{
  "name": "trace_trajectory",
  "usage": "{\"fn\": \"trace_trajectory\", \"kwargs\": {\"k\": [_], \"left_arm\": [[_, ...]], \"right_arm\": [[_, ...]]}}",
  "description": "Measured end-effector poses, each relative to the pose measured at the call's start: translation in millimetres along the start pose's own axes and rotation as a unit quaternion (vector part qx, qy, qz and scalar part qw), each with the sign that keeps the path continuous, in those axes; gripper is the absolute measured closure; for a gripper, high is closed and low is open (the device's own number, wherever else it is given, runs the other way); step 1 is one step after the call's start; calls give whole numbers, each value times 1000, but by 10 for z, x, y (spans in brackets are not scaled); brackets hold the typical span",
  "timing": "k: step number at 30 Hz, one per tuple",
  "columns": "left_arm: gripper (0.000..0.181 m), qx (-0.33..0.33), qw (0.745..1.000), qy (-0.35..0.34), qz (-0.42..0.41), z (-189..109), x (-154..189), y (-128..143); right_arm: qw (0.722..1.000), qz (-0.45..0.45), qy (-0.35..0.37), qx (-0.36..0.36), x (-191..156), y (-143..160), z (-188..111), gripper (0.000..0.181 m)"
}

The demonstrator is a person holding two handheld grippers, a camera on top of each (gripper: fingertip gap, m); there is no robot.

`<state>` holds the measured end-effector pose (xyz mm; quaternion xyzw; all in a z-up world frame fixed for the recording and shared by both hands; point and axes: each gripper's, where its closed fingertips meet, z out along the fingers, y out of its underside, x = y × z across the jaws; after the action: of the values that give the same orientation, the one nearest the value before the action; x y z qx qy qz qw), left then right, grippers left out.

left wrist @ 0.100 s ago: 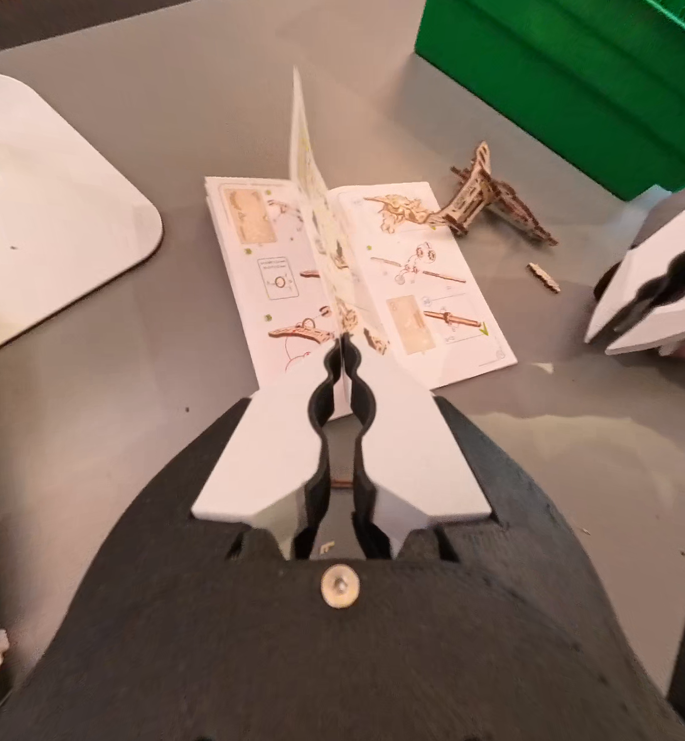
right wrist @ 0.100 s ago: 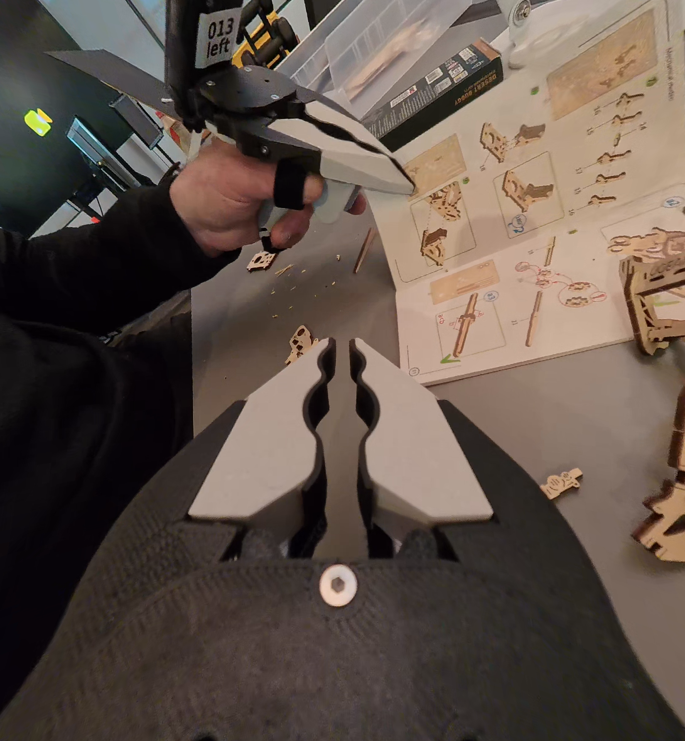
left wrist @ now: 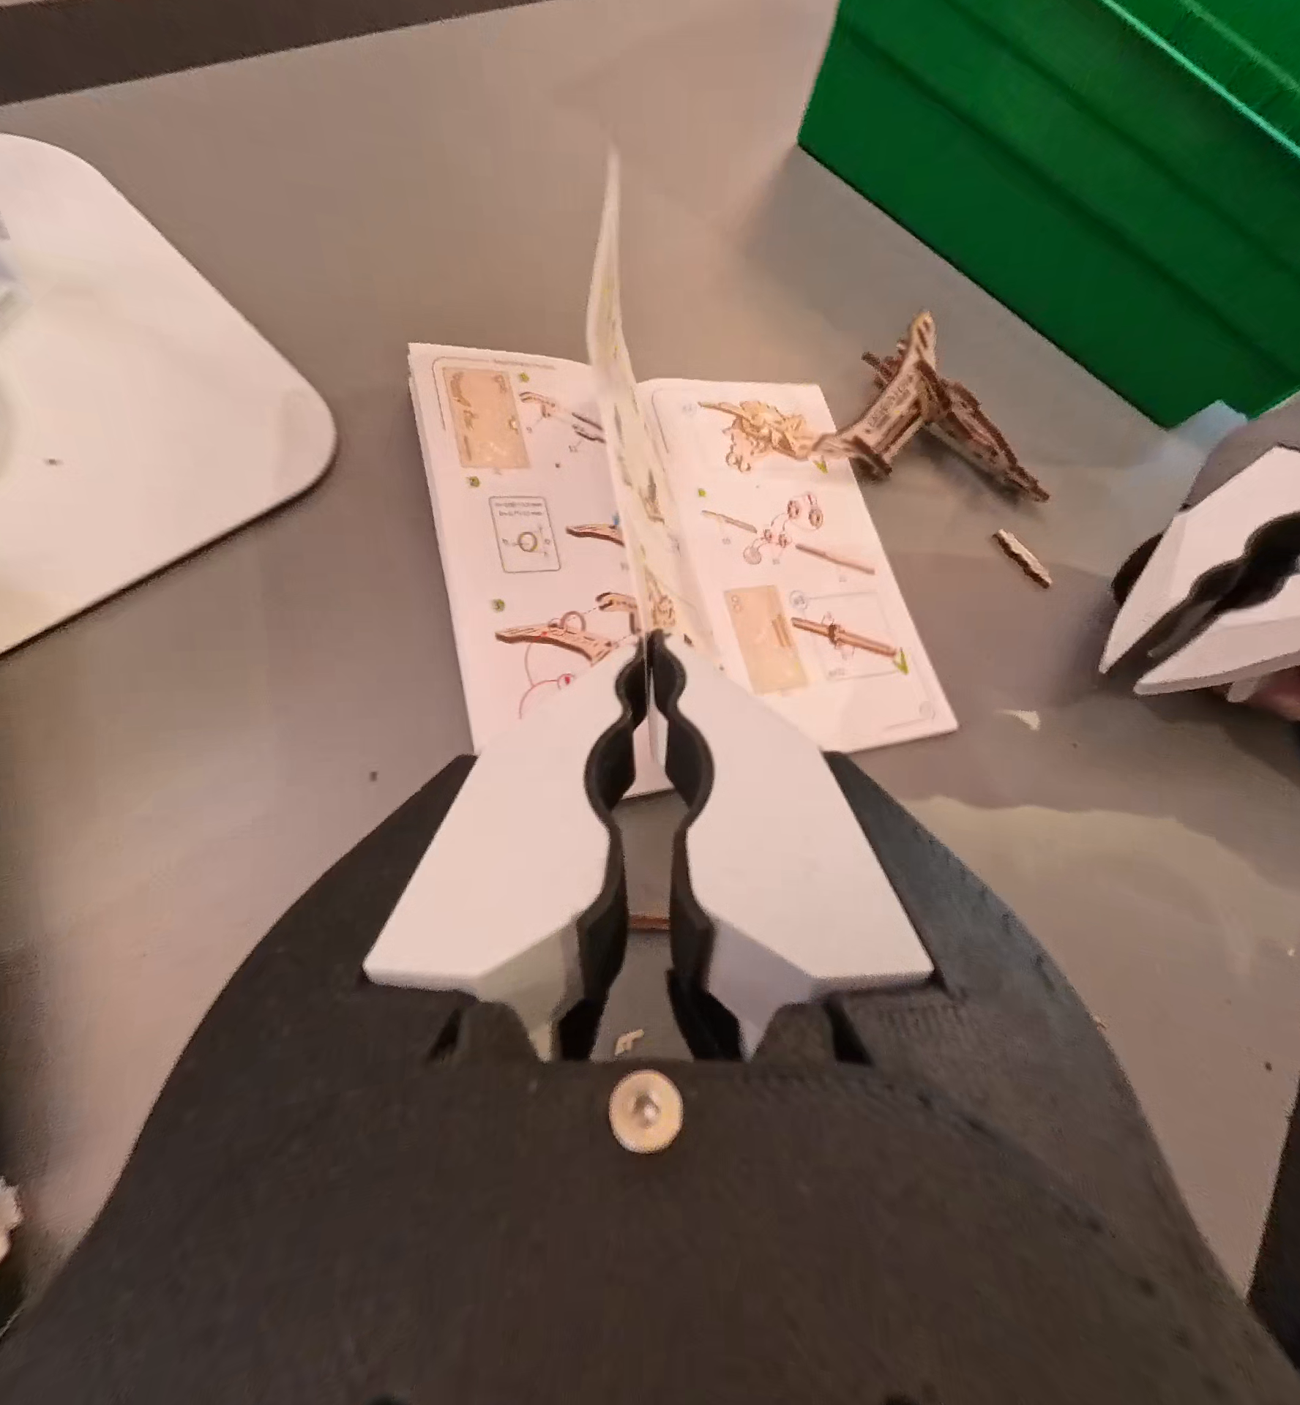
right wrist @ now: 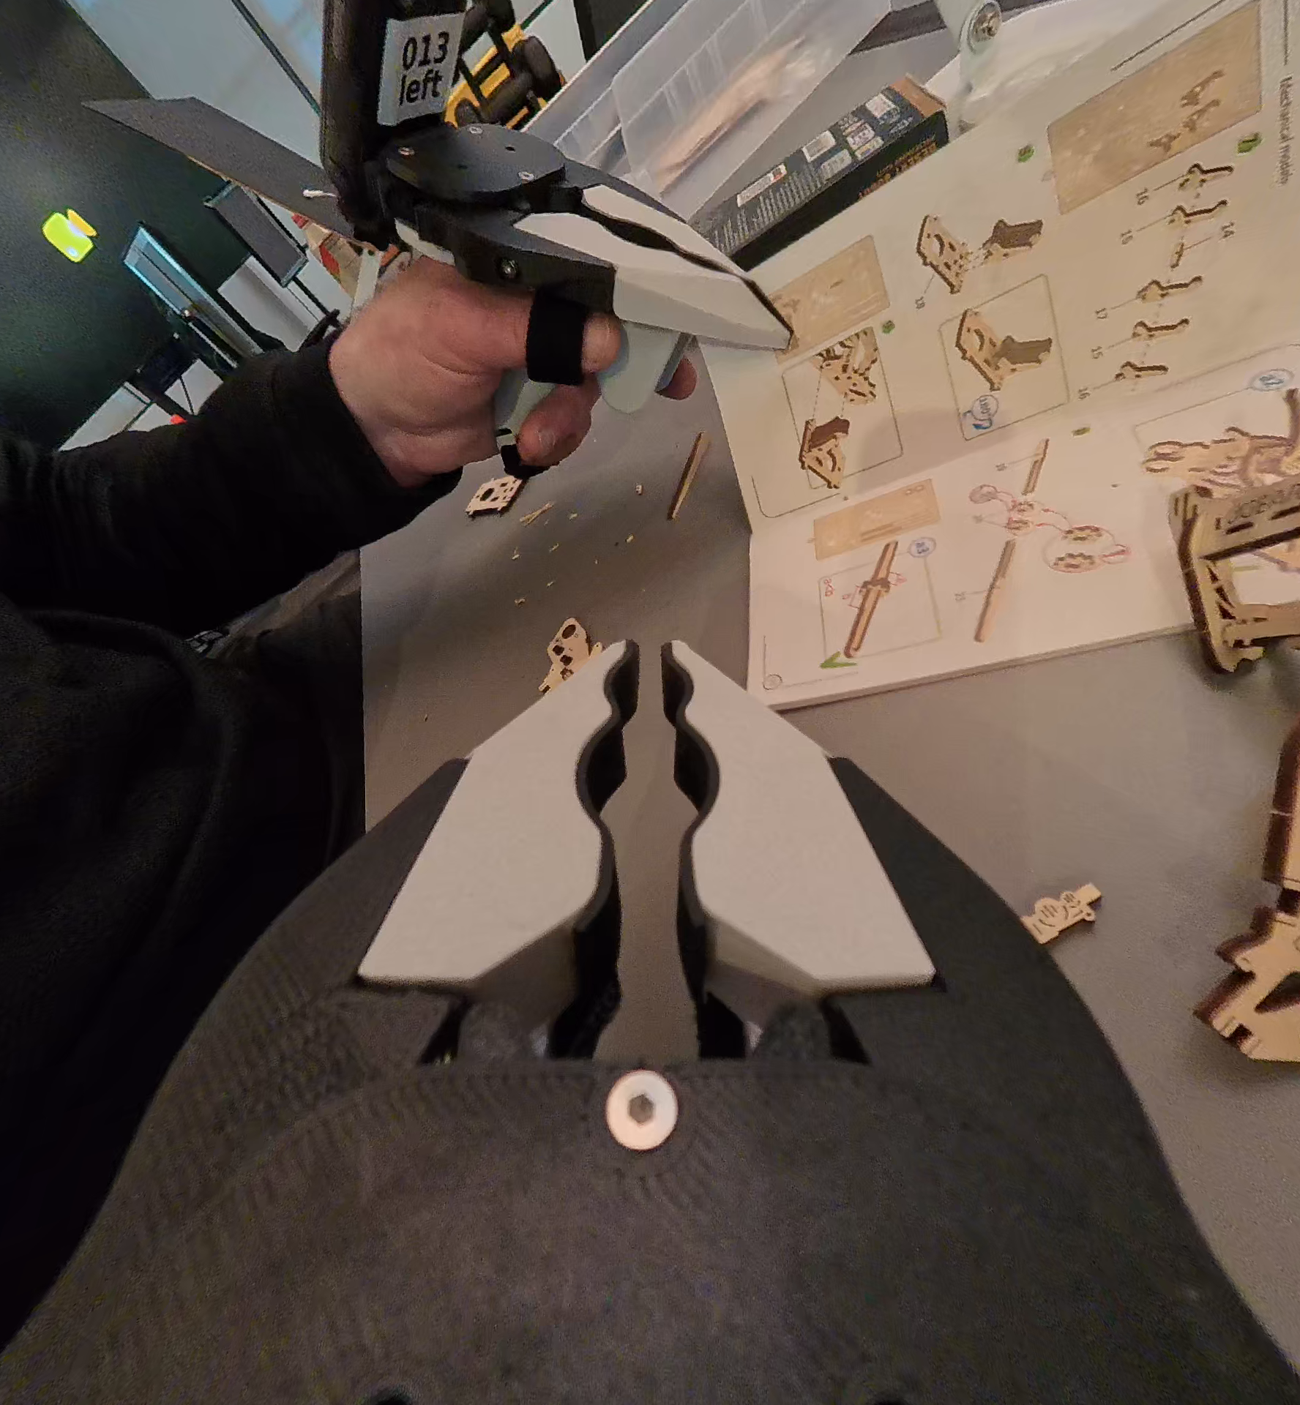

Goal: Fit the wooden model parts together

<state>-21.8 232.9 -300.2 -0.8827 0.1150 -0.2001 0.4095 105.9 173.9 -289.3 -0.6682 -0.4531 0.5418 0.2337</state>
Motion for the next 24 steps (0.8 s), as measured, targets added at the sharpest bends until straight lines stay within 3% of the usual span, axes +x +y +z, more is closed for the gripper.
{"fn": "trace_trajectory", "kwargs": {"k": [9,18,22,24], "left_arm": [[181,52,996,-48,-50,-162,-398,-103],[181,130,985,-77,-85,-412,-567,-370],[181,111,986,-53,-116,-336,-546,-234],[169,95,989,-47,-102,-332,-491,-157]], "right_arm": [[1000,4,10,7,20,4,-50,178],[1000,5,7,14,11,-6,-81,178],[999,-14,8,43,-39,-62,-154,175],[995,-36,-1,91,-124,-153,-282,175]]}}
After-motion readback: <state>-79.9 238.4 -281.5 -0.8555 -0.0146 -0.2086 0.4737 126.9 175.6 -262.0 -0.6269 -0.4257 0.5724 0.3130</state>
